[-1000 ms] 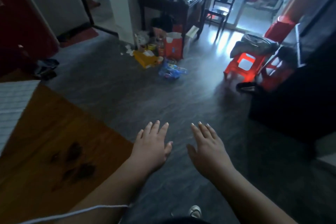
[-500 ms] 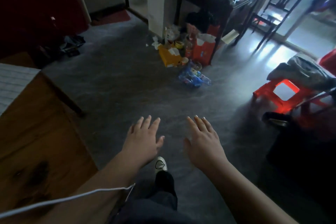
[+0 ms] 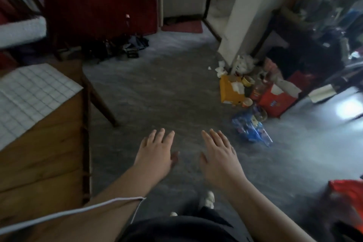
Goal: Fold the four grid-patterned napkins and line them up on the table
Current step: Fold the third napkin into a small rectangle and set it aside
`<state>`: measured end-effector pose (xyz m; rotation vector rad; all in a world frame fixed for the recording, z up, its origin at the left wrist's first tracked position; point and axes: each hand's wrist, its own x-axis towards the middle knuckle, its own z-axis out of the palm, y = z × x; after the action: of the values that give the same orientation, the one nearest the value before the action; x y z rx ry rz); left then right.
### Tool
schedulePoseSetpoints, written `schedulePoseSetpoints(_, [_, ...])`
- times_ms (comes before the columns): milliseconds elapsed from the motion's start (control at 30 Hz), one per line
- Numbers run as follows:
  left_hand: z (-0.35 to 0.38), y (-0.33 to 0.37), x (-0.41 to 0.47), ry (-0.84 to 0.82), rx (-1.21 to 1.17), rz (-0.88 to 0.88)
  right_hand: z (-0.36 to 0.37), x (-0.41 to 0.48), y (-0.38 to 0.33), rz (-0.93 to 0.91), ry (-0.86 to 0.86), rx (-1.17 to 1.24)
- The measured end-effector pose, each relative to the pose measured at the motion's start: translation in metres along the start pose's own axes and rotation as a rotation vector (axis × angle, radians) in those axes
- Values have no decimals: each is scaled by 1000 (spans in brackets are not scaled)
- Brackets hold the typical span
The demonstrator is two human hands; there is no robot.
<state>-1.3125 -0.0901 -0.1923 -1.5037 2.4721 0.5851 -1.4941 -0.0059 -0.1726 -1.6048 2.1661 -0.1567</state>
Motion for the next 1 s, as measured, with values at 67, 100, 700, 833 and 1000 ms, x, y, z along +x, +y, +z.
schedulePoseSetpoints(67, [-10, -1, 34, 19, -12, -52, -12, 48, 7, -52, -14, -22])
schedulePoseSetpoints(100, [-16, 0, 51, 22, -15, -78, -17, 73, 10, -78, -20, -25])
schedulePoseSetpoints(700, [-125, -96, 263, 231, -328, -789, -89, 444, -112, -727, -275, -218])
schedulePoseSetpoints(833, [-141, -160, 305, 257, -376, -843, -74, 511, -176, -813, -308, -250])
schedulePoseSetpoints(1000, [-186, -273, 364, 285, -407, -894, -56, 598, -283, -869, -356, -297])
